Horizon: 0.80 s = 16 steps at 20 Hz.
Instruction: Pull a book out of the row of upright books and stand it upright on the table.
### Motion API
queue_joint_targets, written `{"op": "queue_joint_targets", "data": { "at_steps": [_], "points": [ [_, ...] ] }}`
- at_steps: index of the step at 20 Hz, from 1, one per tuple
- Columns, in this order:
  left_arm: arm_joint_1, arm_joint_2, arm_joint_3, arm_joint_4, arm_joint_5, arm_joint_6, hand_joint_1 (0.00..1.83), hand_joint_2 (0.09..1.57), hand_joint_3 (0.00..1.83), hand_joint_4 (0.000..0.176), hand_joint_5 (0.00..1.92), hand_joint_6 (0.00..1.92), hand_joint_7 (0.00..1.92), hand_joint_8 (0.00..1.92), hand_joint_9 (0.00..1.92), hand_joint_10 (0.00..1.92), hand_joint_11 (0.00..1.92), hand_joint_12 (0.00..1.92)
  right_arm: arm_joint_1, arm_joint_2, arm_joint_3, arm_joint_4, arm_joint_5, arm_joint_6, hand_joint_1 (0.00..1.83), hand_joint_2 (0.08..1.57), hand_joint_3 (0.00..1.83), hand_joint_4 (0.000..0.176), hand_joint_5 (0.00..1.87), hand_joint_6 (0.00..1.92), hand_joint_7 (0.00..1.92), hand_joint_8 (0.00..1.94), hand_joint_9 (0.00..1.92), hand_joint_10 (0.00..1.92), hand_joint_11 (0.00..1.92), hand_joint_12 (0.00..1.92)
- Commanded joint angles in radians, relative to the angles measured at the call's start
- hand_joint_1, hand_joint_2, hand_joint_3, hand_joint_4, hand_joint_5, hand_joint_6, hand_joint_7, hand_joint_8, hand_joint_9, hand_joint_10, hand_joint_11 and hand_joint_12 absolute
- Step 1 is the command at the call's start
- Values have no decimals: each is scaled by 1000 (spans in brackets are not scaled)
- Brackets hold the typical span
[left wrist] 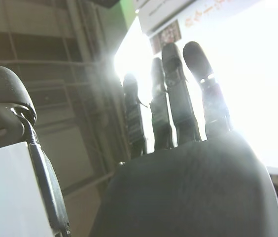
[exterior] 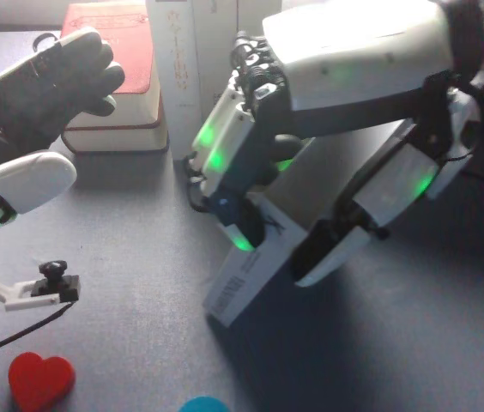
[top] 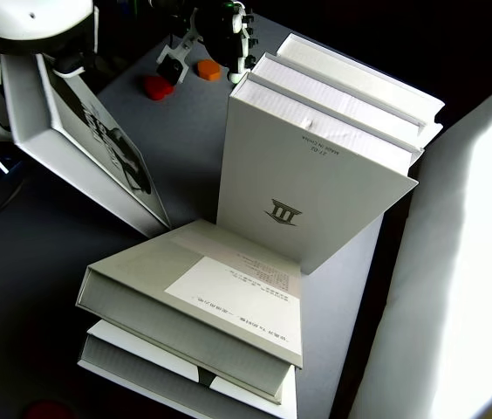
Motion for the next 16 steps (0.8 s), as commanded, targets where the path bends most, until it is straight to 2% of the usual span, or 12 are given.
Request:
{"op": "queue_joint_targets", "data": {
  "at_steps": [1,3,4,6,7,8,11,12,14,16],
  "points": [
    [-12,-4,2,-16,-114,-11,924,818,0,77,549,8,423,7,466,9,0,1466,-9,-14,8,53,23,-4,1170,1119,0,0,972,983,1167,1941,1421,1921,1472,1921],
    [-13,-4,2,-14,-113,-11,934,812,0,83,562,8,440,7,473,10,0,1480,-16,-16,13,64,23,-4,1170,1119,0,0,970,984,1167,1941,1421,1921,1472,1921],
    [-13,-4,2,-14,-113,-11,933,807,0,74,559,5,437,4,469,8,0,1456,-18,-14,13,67,23,-4,1170,1119,0,0,972,983,1167,1941,1421,1921,1472,1921],
    [-13,-4,1,-14,-113,-11,944,803,0,77,564,4,470,10,482,11,0,1495,-18,-13,13,67,22,-4,1170,1119,0,0,970,984,1167,1941,1421,1921,1472,1921],
    [-13,-4,2,-14,-113,-11,937,807,0,79,547,3,459,3,473,7,0,1453,-18,-13,13,67,22,-4,1170,1119,0,0,972,984,1167,1941,1421,1921,1472,1921],
    [-13,-4,2,-14,-113,-11,928,807,0,72,532,0,445,0,466,3,0,1429,-18,-12,13,67,22,-5,1170,1118,0,0,973,984,1167,1941,1420,1921,1472,1921],
    [-13,-4,2,-14,-114,-11,947,794,0,65,553,6,446,1,494,13,0,1493,-18,-4,11,68,20,-6,1170,1118,0,0,973,984,1166,1941,1420,1921,1472,1921],
    [-12,-4,2,-14,-115,-11,940,809,4,66,555,6,449,3,492,12,0,1493,-22,-2,9,68,18,-8,1170,1119,0,0,971,983,1167,1941,1420,1921,1472,1921],
    [-11,-4,2,-14,-114,-11,924,800,0,85,566,10,449,2,492,11,0,1491,-22,7,-8,49,4,-24,1170,1119,0,0,970,983,1167,1941,1421,1921,1472,1921],
    [-10,-3,3,-14,-114,-11,934,801,0,81,570,10,464,8,497,13,0,1489,-22,10,-5,51,-1,-26,1170,1118,0,0,972,983,1167,1941,1421,1921,1472,1921]
  ]
}}
